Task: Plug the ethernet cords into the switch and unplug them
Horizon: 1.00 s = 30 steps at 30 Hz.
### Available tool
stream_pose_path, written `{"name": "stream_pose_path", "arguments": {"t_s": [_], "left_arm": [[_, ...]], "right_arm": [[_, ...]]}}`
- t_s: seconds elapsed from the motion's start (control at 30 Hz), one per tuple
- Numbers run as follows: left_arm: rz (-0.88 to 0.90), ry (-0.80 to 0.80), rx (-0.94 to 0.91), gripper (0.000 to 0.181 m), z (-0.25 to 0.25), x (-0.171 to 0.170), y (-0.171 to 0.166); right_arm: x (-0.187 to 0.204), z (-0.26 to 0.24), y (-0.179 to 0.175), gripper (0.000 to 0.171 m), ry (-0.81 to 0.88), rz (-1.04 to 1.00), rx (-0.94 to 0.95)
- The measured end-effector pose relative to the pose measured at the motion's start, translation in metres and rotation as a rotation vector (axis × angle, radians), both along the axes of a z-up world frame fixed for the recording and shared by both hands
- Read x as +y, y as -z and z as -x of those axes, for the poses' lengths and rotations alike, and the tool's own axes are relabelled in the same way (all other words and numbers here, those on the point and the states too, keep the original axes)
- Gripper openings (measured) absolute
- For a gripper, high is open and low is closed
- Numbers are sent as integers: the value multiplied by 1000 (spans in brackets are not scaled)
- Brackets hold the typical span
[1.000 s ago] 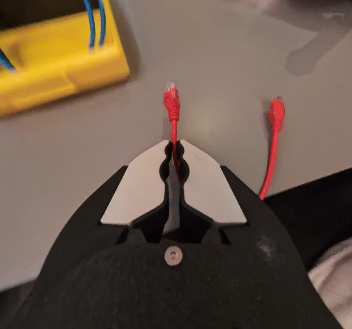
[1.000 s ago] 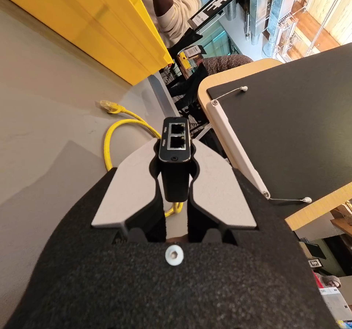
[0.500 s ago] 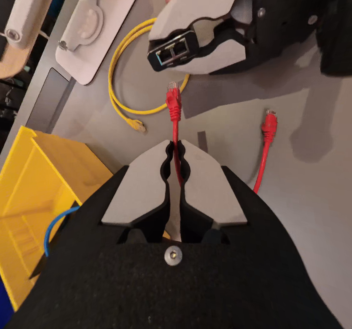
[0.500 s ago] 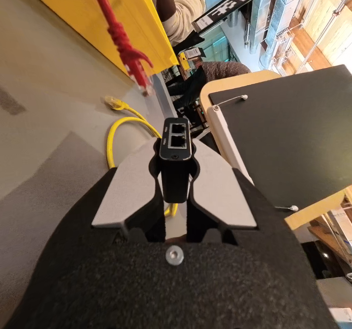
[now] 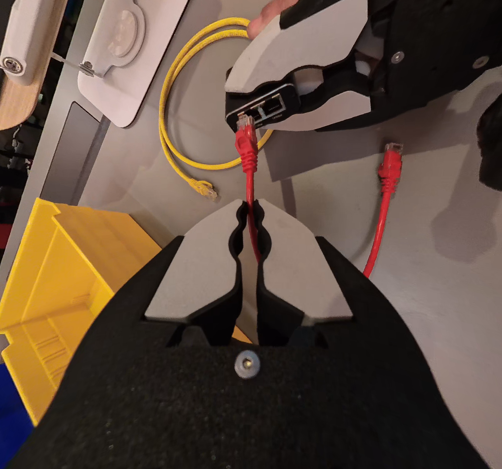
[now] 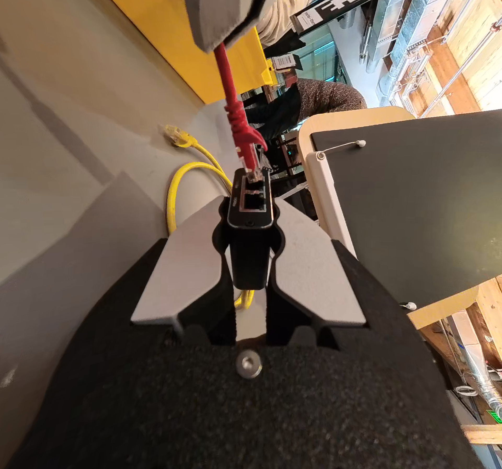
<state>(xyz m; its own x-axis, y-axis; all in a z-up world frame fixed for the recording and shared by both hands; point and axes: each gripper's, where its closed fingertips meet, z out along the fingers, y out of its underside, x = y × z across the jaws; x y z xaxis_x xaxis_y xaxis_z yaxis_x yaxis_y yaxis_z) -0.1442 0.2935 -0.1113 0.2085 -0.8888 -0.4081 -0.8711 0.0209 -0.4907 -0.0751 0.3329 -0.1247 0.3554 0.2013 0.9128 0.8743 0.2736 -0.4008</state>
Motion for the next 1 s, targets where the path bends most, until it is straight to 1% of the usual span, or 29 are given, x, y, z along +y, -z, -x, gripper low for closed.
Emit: {"name": "stream_pose_path", "arguments": {"t_s": [0.2,0.3,0.57,0.73,0.83,0.87,0.9,0.97,1.0], "left_arm": [[27,16,-1,4,-3,-4,-1],[21,-7,12,4,0,-2,1],[55,-6,9,4,-2,-4,6],[55,-16,-37,4,-8,-3,-1],[51,-22,-128,5,-14,-1,-7],[75,-16,-170,7,-16,-3,-8],[107,-11,-202,15,-18,-6,-7],[150,-20,-199,30,-17,-5,1],[166,-15,-181,33,-16,-5,6]], "right_arm": [[1,1,2,28,6,5,-11],[1,2,3,28,3,6,-20],[-1,3,2,28,0,-6,-27],[-3,5,-2,27,-3,-41,-51],[-4,2,-7,28,-3,-49,-16],[-4,2,-8,28,-6,-52,-13],[-5,3,-9,28,-18,-64,-17],[-9,9,-10,28,-50,-95,-50],[-13,14,-10,28,-76,-110,-68]]}}
